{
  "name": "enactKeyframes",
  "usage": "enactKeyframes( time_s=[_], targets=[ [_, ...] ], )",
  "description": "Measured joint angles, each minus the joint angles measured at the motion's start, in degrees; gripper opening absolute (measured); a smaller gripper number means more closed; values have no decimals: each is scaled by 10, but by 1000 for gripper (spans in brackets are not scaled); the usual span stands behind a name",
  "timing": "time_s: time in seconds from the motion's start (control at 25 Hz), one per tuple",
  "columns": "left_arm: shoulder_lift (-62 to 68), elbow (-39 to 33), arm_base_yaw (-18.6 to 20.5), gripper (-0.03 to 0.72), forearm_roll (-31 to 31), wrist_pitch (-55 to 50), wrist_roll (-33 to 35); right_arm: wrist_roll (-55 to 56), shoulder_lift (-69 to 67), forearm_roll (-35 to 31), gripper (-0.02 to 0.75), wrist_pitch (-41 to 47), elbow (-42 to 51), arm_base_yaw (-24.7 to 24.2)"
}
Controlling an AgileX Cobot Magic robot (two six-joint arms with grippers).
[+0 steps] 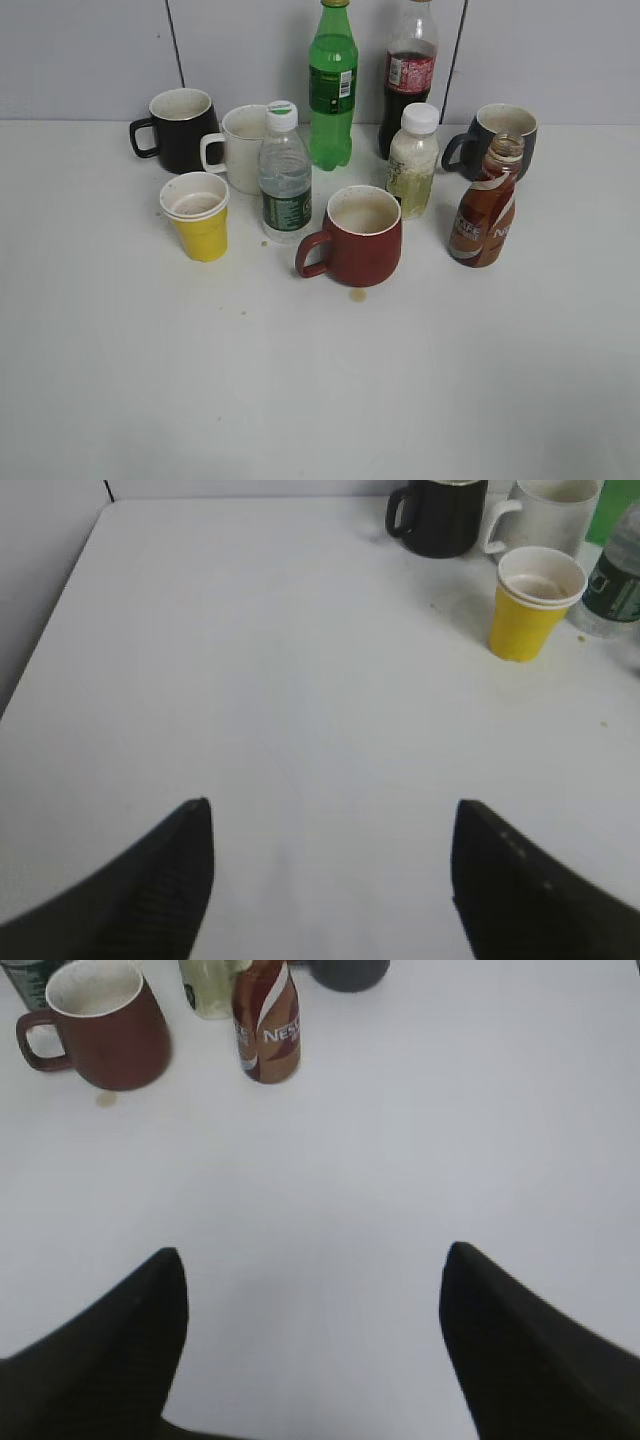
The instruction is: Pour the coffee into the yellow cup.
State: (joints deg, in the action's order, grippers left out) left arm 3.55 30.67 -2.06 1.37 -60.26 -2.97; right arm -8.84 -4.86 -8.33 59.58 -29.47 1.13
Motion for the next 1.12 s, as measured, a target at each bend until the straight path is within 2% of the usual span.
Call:
enactKeyframes(
  time_s=[0.24,1.12],
  targets=[
    [-39,0,0,563,0,0,0,0,51,-2,587,0,0,0],
    [-40,0,0,563,0,0,0,0,53,-16,587,0,0,-1]
  ],
)
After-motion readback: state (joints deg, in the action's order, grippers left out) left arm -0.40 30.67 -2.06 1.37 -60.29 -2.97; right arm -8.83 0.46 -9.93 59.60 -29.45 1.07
